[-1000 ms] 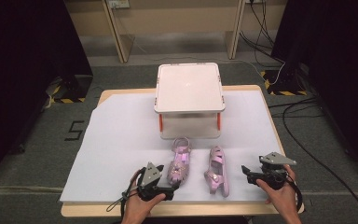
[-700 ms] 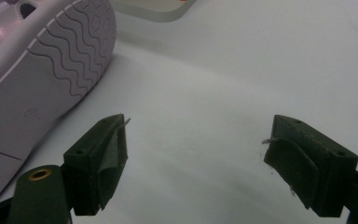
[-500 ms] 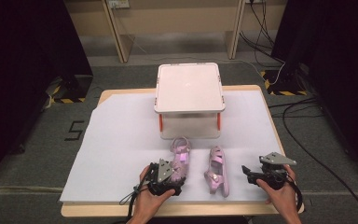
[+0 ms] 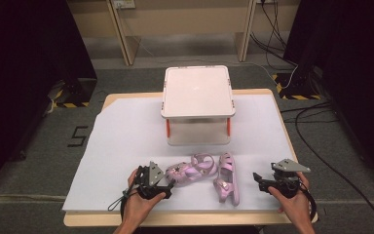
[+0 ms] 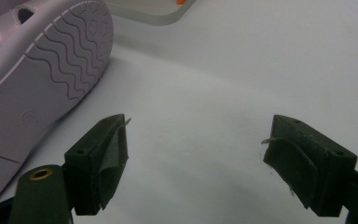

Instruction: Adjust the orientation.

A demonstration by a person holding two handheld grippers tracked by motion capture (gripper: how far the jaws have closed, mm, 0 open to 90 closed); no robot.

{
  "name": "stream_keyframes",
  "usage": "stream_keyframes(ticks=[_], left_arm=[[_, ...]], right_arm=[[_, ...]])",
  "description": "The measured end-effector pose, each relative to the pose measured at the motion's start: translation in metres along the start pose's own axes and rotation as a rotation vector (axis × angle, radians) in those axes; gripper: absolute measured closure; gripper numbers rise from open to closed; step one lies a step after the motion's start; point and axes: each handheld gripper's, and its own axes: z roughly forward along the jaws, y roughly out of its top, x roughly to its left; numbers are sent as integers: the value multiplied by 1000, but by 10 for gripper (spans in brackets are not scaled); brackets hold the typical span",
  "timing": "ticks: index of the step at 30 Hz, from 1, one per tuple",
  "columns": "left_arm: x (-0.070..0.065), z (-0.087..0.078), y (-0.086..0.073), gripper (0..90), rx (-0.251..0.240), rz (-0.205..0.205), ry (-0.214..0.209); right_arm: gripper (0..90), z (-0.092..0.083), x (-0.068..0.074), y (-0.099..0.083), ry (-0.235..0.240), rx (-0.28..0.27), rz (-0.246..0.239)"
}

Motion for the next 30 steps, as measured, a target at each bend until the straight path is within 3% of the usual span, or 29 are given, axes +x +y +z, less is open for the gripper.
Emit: stream_keyframes(ticks=[4,14,19,22,23,24,25,28,30], left_arm=[[0,-1,0,193,-14,-11,-15],[-21,4,17,179,-97,31,-47],[-28,16,27,151,-89,46,-49],[-29,20,31,146,-76,23,-59],[-29,21,32,168,-85,8,-68],[-29,20,34,168,-97,13,-65],[-29,22,37,229,-98,43,-63],[-28,26,39,246,-89,38,-69],[-26,32,41,349,-78,43,-104]], right_arm=[[208,0,0,0,0,1,-1],[209,1,0,0,1,1,-4],[209,1,0,0,2,3,-8],[209,1,0,0,3,1,-8],[211,1,0,-1,3,5,-4],[211,1,0,-1,3,5,-4],[211,1,0,-1,3,6,-4],[211,1,0,-1,4,5,-4],[212,1,0,-1,4,4,-5]])
